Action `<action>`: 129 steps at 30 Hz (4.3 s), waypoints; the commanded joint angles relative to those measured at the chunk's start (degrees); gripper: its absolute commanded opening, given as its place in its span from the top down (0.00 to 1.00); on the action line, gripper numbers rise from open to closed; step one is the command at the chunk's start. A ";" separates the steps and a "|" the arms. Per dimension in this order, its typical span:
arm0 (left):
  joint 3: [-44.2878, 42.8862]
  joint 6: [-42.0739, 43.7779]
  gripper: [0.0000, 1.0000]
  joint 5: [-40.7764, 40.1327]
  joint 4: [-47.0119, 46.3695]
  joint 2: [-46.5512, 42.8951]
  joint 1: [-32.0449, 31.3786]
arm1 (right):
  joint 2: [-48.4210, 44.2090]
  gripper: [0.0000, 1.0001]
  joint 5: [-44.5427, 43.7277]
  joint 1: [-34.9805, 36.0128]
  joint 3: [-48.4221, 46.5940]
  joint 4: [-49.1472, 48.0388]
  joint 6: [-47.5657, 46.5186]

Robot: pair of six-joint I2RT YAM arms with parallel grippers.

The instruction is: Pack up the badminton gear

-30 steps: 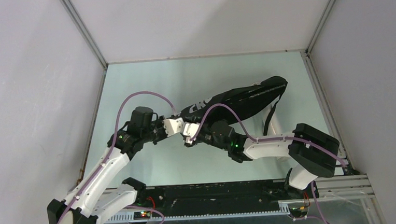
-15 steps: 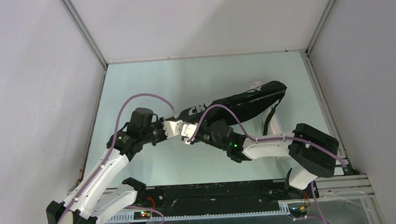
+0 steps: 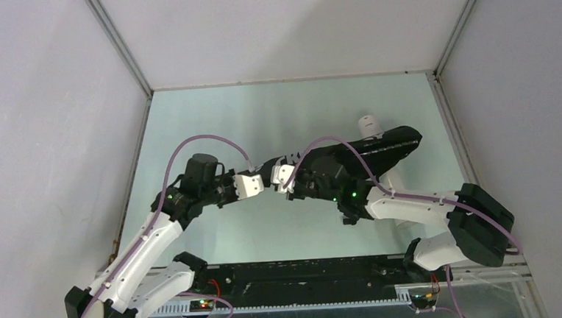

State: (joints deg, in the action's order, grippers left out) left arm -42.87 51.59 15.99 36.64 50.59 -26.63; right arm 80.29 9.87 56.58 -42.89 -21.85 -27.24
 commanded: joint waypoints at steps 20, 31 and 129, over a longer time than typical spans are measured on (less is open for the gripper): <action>1.77 7.83 1.00 -17.83 -6.01 -3.45 2.23 | -0.59 1.00 -22.06 -9.06 -11.87 47.93 24.56; 0.70 12.27 1.00 -18.68 -2.41 -7.13 6.46 | 2.81 1.00 -44.37 -24.80 -15.61 53.89 29.25; 0.32 -85.98 0.00 -61.19 -8.61 -9.92 -2.11 | -58.69 0.01 -41.01 -44.10 12.24 46.52 53.52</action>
State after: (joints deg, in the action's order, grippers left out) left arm -43.88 -28.62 -38.13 29.41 53.06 -28.71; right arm 25.54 -26.44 12.32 -31.33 26.37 23.75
